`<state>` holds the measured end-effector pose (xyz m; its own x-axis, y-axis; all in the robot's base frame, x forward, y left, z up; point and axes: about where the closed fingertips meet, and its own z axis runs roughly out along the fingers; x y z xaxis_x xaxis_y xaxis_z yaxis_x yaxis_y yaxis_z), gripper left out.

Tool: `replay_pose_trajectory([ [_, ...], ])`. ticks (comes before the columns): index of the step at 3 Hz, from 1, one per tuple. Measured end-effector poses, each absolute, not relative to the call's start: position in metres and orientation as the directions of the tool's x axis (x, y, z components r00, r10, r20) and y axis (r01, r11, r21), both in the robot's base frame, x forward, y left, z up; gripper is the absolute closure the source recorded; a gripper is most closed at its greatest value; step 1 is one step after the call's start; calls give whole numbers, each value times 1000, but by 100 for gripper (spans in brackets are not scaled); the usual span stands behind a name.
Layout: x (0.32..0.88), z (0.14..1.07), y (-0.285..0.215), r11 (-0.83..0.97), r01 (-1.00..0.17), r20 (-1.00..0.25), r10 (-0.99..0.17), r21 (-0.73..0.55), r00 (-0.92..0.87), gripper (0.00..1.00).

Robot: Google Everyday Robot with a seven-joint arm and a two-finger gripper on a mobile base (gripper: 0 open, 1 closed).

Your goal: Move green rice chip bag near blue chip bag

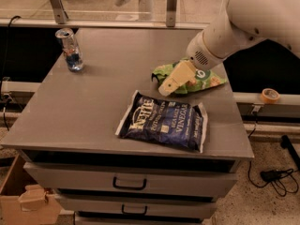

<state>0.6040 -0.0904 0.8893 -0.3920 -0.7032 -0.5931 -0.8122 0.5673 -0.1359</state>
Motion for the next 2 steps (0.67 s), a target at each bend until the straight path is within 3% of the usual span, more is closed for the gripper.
replay_pose_trajectory([
  [2, 668, 961, -167, 679, -718, -804, -507, -151, -311, 0],
])
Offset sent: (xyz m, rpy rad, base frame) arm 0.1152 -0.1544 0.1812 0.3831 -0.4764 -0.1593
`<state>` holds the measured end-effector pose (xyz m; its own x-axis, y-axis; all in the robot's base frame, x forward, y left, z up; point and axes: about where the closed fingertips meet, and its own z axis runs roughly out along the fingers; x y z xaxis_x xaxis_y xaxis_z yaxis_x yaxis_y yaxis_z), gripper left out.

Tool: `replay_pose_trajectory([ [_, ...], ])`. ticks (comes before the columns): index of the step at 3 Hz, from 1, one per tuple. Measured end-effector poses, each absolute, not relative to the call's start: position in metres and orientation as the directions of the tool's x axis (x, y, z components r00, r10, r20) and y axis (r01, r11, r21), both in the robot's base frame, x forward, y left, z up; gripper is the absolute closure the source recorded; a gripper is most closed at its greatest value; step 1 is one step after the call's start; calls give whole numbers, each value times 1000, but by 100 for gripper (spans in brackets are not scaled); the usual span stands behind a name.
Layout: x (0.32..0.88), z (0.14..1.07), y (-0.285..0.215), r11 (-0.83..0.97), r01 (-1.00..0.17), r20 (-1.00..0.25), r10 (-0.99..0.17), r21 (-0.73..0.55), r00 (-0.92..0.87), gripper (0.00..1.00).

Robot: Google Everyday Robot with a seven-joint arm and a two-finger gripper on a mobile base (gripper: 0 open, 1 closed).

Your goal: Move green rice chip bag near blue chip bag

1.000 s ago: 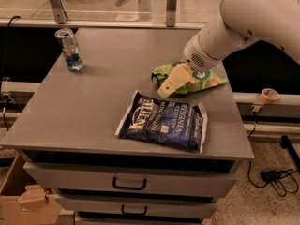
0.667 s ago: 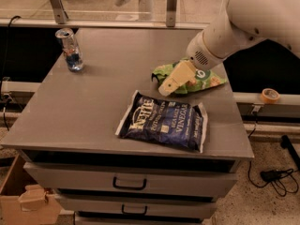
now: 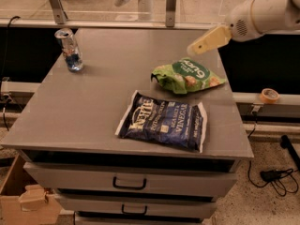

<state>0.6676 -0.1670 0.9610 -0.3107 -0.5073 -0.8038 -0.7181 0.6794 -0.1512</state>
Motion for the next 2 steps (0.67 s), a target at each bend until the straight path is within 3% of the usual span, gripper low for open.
replay_pose_trajectory([
  [1, 695, 1034, -218, 713, -642, -860, -484, -283, -159, 0],
  [2, 695, 1078, -225, 722, -609, -874, -477, -328, -94, 0],
])
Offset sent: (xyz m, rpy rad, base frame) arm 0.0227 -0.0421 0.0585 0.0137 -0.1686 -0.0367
